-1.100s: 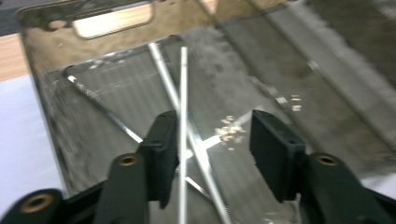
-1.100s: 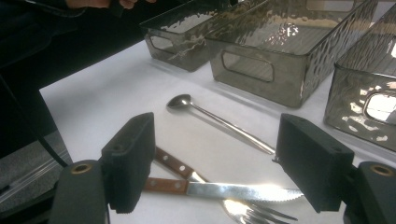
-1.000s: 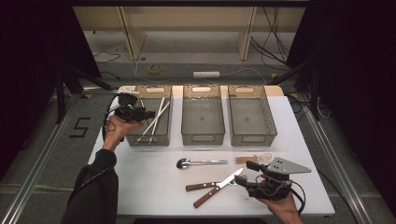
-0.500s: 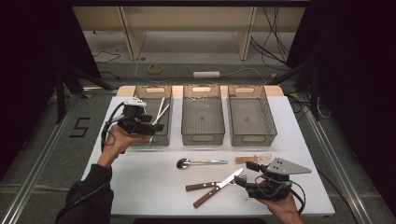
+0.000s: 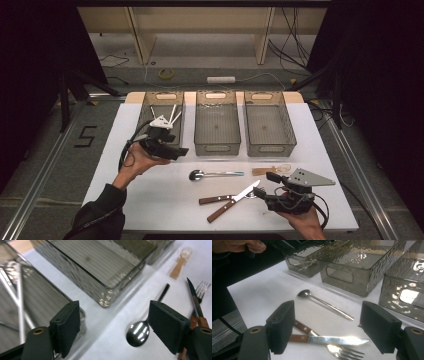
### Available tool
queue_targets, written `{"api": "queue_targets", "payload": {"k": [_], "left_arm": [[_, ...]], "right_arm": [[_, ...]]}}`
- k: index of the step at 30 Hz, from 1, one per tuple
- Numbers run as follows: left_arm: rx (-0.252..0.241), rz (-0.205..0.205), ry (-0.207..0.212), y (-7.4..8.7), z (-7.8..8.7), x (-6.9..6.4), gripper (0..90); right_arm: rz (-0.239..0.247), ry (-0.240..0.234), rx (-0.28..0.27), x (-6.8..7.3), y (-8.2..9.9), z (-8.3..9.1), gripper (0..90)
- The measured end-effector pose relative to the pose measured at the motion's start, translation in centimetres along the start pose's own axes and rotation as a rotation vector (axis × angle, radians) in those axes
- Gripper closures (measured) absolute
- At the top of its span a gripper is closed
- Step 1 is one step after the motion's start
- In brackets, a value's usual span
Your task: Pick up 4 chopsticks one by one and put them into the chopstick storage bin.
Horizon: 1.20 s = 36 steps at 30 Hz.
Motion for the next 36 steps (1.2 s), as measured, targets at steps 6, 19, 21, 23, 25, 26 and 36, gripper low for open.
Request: {"api": "queue_targets", "payload": {"k": [6, 19, 21, 23, 25, 26, 36], "left_arm": [[0.024, -0.027, 0.016, 0.3, -0.9, -0.8, 22.4], [0.072, -0.094, 0.050, 0.0, -3.1, -2.8, 20.6], [0.077, -0.100, 0.052, -0.1, -3.4, -3.0, 20.6], [0.089, -0.112, 0.049, -0.1, -3.6, -3.2, 20.6], [0.096, -0.119, 0.053, -0.2, -3.9, -3.5, 20.6], [0.096, -0.118, 0.051, -0.2, -4.1, -3.7, 20.6], [0.138, -0.156, 0.060, -0.2, -5.2, -4.6, 19.8]], "right_arm": [[-0.001, -0.004, 0.002, 0.0, 0.0, 0.0, 29.1], [-0.004, -0.006, 0.004, -0.2, 0.1, -0.1, 28.8], [-0.003, -0.007, 0.003, -0.3, 0.2, -0.1, 28.8], [-0.004, -0.008, 0.005, -0.3, 0.2, -0.1, 28.8], [-0.006, -0.009, 0.005, -0.3, 0.2, -0.2, 28.8], [-0.006, -0.009, 0.006, -0.3, 0.2, -0.2, 28.8], [-0.007, -0.010, 0.004, -0.4, 0.2, -0.2, 28.6]]}}
Point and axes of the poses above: each handheld gripper's, and its own axes: z roughly backward along the jaws, y roughly out of its underside, x roughly to its left, the point moved 1 cm from there along -z, roughly forward along the jaws, and after that the axes turned 4 degrees about y, right-handed, at the moved point
